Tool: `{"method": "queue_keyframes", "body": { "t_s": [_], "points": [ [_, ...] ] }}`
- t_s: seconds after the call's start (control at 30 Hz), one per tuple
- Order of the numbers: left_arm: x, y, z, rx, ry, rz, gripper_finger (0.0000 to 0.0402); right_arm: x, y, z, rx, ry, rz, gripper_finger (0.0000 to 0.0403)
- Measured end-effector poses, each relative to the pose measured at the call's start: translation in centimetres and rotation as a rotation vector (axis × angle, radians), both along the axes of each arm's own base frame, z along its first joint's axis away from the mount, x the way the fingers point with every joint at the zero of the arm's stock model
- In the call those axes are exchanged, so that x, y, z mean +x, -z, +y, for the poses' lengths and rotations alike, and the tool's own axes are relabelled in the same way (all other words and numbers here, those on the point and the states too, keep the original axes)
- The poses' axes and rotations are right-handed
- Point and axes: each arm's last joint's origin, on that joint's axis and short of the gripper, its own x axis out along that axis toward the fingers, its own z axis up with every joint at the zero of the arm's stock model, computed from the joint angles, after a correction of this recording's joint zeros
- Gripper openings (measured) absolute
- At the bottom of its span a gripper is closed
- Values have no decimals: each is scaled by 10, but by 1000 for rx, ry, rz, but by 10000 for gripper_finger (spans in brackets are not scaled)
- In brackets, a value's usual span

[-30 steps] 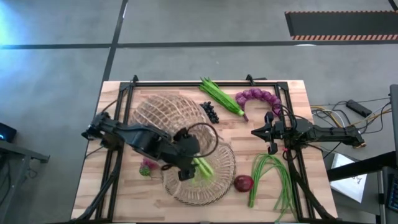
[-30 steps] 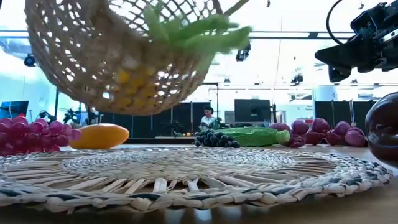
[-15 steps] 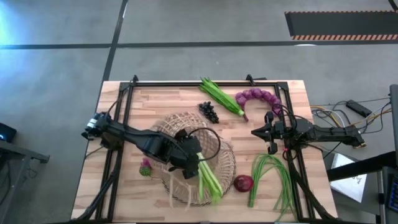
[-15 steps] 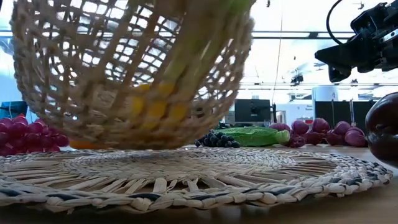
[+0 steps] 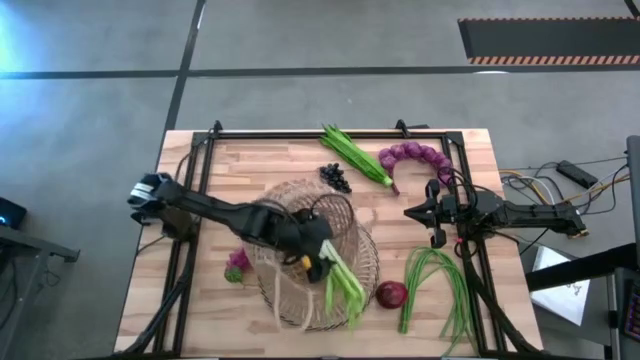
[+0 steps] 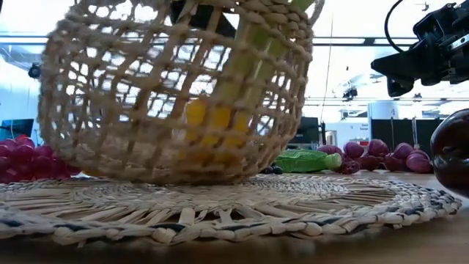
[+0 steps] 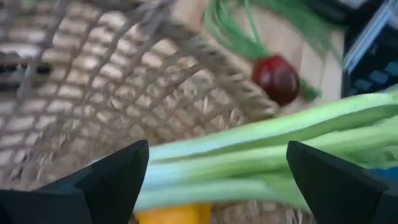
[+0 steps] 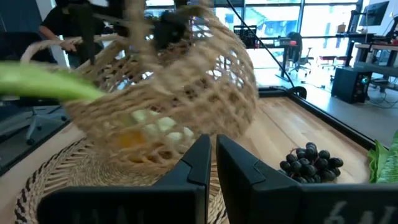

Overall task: Build produce basket
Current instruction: Adjust the basket

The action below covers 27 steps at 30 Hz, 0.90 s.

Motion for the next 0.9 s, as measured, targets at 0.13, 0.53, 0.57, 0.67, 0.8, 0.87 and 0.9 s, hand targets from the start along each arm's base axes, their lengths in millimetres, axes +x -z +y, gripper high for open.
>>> {"method": "queue_keyframes", "body": {
  "t_s": [0.13, 0.53, 0.57, 0.67, 0.8, 0.87, 0.9],
  "points": [
    [-16, -1, 21, -40, -55, -127, 364, 0, 0, 0, 1, 0, 0, 18],
    [-52, -8, 30, -121, -23, -727, 364, 0, 0, 0, -1, -1, 2, 18],
    [-53, -11, 28, -102, -6, -744, 364, 0, 0, 0, 0, -1, 2, 18],
    [-55, -26, 21, 2, 64, -722, 363, 0, 0, 0, -1, -1, 2, 18],
    [-53, -53, 10, 125, 152, -522, 363, 0, 0, 0, 0, 0, 2, 18],
    [-50, -66, 5, 178, 173, -407, 363, 0, 0, 0, -1, -1, 2, 18],
    [-47, -72, 3, 196, 186, -361, 363, 0, 0, 0, 0, 0, 2, 18]
  ]
}}
